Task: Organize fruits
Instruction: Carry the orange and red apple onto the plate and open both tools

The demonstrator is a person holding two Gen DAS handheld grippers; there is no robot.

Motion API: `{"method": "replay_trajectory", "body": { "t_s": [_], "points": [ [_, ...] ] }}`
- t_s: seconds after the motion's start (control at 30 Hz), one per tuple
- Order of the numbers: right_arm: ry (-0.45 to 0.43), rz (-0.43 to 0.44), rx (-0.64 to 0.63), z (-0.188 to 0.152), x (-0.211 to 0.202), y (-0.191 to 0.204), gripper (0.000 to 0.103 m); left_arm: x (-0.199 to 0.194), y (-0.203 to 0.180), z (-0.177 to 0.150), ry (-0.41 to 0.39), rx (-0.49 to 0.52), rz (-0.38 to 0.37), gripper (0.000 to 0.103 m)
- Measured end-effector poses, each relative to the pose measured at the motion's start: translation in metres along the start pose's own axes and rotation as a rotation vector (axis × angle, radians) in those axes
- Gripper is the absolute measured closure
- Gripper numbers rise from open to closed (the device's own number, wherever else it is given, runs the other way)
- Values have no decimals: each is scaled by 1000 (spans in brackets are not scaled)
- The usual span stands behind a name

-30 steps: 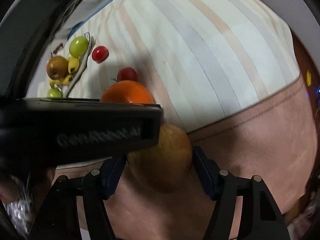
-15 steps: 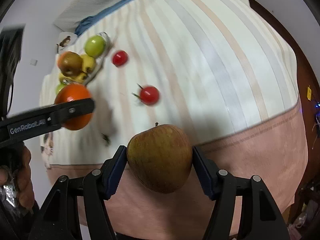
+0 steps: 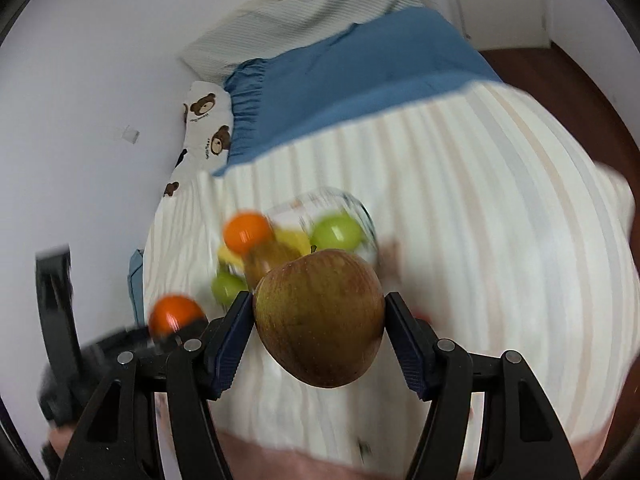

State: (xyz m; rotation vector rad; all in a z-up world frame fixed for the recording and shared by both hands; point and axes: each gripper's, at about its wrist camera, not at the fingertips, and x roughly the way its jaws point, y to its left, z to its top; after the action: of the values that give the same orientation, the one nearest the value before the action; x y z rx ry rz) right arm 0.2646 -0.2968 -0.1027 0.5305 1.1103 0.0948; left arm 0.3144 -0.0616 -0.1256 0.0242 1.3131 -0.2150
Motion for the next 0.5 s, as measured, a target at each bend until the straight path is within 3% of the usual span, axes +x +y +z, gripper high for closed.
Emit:
{"method": "replay_trajectory", "body": {
  "t_s": [0.23,0.5],
  "points": [
    [61,-30,-54,71,73,41,35,34,16,25,32,-32,26,41],
    [156,-94,-103,92,147,54,35,60,16,33,91,9,25,40]
  ]
}}
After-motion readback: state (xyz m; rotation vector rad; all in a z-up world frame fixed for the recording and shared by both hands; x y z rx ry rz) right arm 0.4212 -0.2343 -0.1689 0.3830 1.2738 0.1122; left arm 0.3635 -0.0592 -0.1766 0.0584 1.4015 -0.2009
